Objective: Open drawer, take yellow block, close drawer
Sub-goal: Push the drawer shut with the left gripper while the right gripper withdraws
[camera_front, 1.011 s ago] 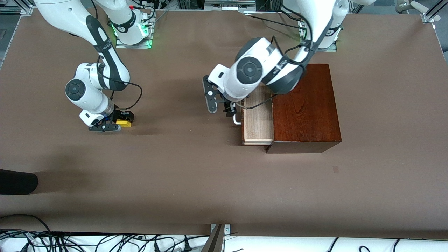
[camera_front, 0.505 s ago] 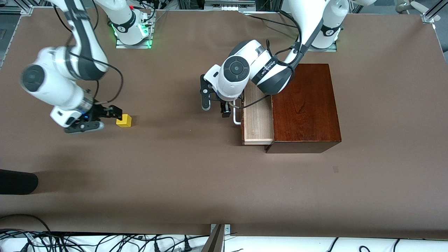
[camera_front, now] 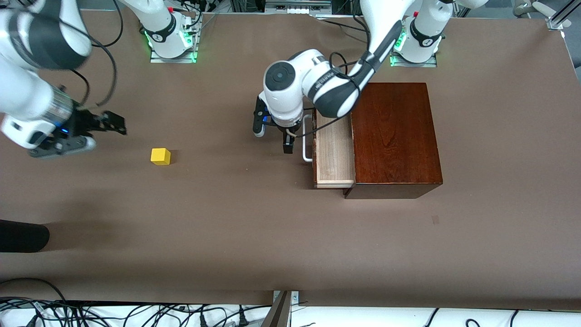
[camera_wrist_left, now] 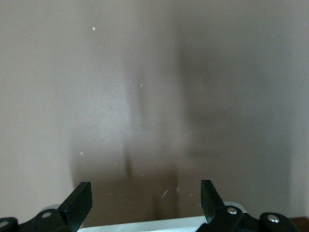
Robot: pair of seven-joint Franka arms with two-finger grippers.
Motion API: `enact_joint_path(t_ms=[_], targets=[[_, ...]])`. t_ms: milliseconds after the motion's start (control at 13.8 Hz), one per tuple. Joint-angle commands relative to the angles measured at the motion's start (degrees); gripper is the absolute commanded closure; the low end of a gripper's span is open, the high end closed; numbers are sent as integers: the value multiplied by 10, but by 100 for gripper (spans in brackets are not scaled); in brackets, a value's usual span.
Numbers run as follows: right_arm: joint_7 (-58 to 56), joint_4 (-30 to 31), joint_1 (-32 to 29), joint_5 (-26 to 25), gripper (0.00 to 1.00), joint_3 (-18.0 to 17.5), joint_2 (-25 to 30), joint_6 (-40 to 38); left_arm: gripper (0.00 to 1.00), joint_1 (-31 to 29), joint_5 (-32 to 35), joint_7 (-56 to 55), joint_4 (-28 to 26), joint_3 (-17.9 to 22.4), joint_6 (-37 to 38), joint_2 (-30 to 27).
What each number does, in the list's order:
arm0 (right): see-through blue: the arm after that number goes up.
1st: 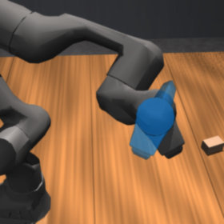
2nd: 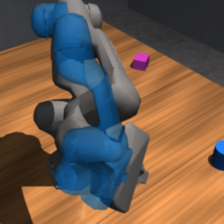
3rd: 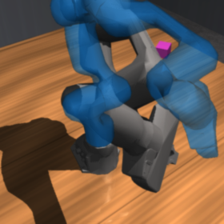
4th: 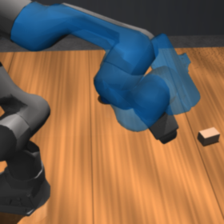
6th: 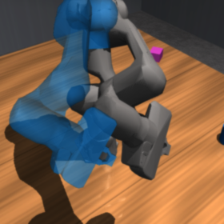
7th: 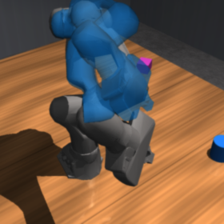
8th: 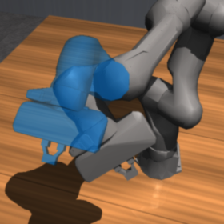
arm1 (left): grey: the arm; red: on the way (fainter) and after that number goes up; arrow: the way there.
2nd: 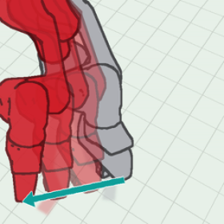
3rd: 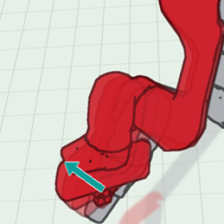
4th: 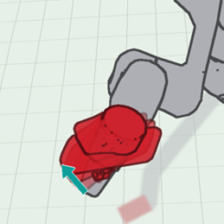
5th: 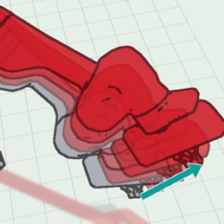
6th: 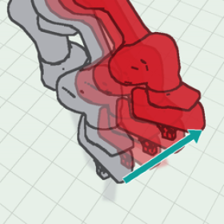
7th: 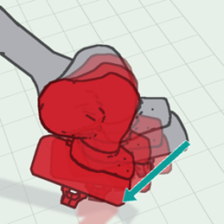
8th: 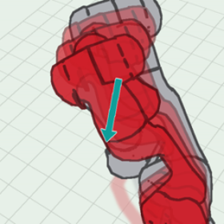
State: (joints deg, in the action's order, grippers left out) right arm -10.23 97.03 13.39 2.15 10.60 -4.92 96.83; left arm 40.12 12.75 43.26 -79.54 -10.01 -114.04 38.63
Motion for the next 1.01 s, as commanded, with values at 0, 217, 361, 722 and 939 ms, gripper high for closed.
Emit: enact_joint_path(t_ms=[0,217,361,722,939], targets=[[-24,-65,-7,-9,0,-1,-2,-77,0,7,50,50,2,3,8,4],[-23,-105,-7,-2,0,1,15,-129,0,1,51,71,0,5,25,5],[-23,-103,-6,-2,0,4,28,-126,0,2,51,72,0,5,58,8],[-26,-96,-4,-2,0,0,30,-112,0,-11,50,109,0,8,150,11],[23,-94,-4,-2,0,1,25,-109,0,-30,51,125,1,9,186,9]])
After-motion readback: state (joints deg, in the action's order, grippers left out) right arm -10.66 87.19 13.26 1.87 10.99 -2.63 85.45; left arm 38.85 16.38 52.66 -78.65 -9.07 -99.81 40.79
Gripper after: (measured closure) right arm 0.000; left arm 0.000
